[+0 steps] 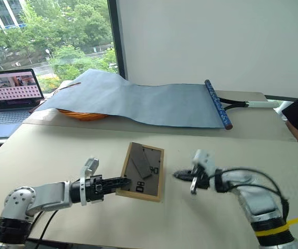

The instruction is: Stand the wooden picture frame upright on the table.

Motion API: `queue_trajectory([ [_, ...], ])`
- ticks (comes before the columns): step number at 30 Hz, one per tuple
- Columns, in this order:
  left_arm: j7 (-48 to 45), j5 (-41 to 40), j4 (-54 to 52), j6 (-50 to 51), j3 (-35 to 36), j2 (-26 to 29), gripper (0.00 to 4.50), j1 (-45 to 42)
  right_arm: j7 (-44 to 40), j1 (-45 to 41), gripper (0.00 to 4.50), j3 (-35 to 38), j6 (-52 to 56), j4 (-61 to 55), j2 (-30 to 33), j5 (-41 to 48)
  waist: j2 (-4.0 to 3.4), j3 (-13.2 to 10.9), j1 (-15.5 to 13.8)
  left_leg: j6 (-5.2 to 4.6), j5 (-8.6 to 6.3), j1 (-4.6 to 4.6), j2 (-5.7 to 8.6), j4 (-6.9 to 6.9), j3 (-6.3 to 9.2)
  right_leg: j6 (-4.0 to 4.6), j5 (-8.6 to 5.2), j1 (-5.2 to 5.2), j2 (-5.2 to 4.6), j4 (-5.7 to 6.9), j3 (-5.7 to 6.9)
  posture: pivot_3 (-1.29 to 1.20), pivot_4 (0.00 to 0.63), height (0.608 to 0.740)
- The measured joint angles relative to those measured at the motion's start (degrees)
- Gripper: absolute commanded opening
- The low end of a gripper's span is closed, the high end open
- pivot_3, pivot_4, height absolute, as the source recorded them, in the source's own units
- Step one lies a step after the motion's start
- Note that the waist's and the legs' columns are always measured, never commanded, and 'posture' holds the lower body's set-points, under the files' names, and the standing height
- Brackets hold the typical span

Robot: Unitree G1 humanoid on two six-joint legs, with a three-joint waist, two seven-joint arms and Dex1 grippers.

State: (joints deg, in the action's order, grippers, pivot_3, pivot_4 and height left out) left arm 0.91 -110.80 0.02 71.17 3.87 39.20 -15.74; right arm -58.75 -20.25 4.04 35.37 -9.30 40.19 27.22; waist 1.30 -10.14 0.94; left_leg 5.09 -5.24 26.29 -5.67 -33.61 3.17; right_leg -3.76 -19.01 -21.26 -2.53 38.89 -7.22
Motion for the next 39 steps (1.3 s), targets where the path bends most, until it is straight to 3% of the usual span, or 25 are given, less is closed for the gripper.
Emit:
queue_trajectory([
  [4,-3.2,2.3,1.4,0.6,-0.4,1.1,1.13,-3.0,0.2,-5.0,2.10,2.2,9.8,-2.1,-1.0,9.2,0.00,0.0,-0.1,0.02,0.02,0.00,0.00,0.25,-0.01,0.05,-0.04,-0.08,0.00,-0.04,0.02,0.00,0.150,0.714],
  [11,-7.5,8.1,1.9,3.6,-4.0,0.7,1.13,-8.4,2.8,-10.9,4.46,-6.6,17.9,-3.6,-6.0,12.3,0.01,0.0,-0.2,0.09,0.08,0.07,0.00,0.54,0.00,0.07,-0.05,-0.22,0.00,-0.12,0.05,0.00,0.150,0.714],
  [20,-9.6,11.8,3.3,5.5,-4.5,-0.1,1.13,-10.4,-0.2,-12.8,4.46,-13.5,14.9,-1.3,-8.4,9.4,0.01,0.0,-0.1,0.15,0.13,0.14,0.00,0.62,-0.01,0.08,-0.05,-0.40,0.01,-0.09,0.05,0.00,0.150,0.714],
  [28,-10.7,10.4,6.2,7.1,-4.2,-0.6,1.13,-11.1,-4.7,-11.1,4.46,-11.9,6.9,-3.3,-8.2,9.8,0.01,0.0,-0.2,0.16,0.13,0.14,0.00,0.64,-0.01,0.08,-0.05,-0.38,0.00,-0.09,0.05,0.00,0.150,0.714],
  [33,-10.2,7.7,10.4,7.9,-4.2,-0.1,1.13,-11.2,-6.0,-9.6,4.46,-11.7,-3.1,-2.4,-3.0,2.8,0.01,0.0,-0.1,0.17,0.14,0.14,0.00,0.64,-0.01,0.07,-0.05,-0.45,0.01,-0.07,0.04,0.00,0.150,0.714],
  [39,-11.7,4.4,13.0,10.5,-4.1,3.2,1.13,-12.8,-3.0,-9.4,4.46,-8.8,-21.9,10.5,0.9,-9.4,0.02,0.0,-0.1,0.18,0.15,0.14,0.00,0.67,-0.02,0.08,-0.05,-0.47,0.01,-0.06,0.04,0.00,0.150,0.714],
])
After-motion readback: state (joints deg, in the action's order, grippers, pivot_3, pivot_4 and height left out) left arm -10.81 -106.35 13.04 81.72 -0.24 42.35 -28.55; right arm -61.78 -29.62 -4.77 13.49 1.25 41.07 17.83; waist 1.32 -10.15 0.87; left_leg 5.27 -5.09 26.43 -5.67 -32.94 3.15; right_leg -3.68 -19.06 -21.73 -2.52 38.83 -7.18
